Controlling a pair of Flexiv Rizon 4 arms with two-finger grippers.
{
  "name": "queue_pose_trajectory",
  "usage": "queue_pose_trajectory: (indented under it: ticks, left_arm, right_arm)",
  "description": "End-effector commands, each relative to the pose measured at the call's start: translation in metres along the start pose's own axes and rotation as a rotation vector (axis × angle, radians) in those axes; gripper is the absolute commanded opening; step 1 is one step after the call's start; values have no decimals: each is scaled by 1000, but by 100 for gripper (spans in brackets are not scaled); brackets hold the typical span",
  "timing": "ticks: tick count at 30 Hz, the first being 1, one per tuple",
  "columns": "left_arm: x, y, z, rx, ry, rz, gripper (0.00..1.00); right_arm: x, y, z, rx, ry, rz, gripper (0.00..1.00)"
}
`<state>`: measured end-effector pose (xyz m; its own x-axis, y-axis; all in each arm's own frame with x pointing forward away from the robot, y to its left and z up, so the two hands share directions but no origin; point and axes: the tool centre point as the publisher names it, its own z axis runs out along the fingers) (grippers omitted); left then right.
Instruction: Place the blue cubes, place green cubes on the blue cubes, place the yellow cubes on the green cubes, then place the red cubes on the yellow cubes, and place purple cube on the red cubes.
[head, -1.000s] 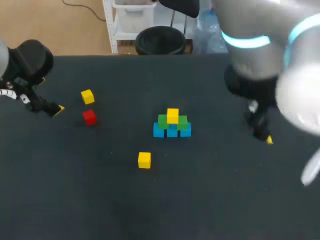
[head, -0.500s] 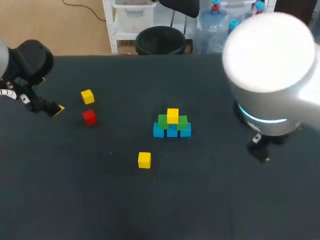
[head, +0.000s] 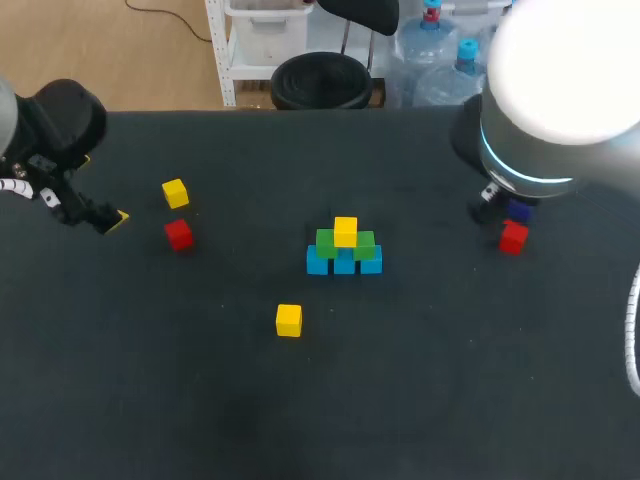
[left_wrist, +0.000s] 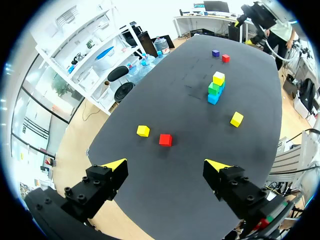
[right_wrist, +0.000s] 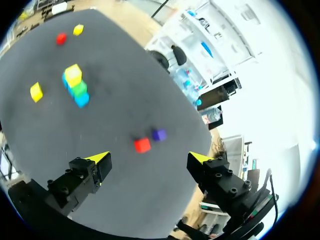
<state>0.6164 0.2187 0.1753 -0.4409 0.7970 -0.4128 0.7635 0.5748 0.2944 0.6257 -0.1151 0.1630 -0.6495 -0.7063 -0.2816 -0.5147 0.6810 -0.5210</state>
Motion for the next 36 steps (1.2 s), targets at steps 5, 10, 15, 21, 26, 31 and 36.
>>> queue_pose_trajectory:
  ticks: [5, 10, 15, 21, 26, 31, 36]
  left_arm:
    - [1, 1, 0, 2, -3, 1, 100]
    - [1, 1, 0, 2, -3, 1, 100]
    - [1, 1, 0, 2, -3, 1, 100]
    - [1, 1, 0, 2, -3, 1, 100]
    - [1, 1, 0, 2, -3, 1, 100]
    - [1, 1, 0, 2, -3, 1, 100]
    - [1, 1, 0, 2, -3, 1, 100]
  right_arm:
    - [-9, -5, 17, -29, -55, 76, 100]
    - [-23, -9, 21, -53, -17, 120, 100]
    - [-37, -11, 29, -120, -26, 104, 100]
    - [-32, -9, 21, -135, -65, 73, 100]
    - [-29, -10, 20, -142, -71, 73, 100]
    - [-29, -10, 20, -142, -71, 73, 100]
    - [-20, -6, 15, -126, -70, 72, 100]
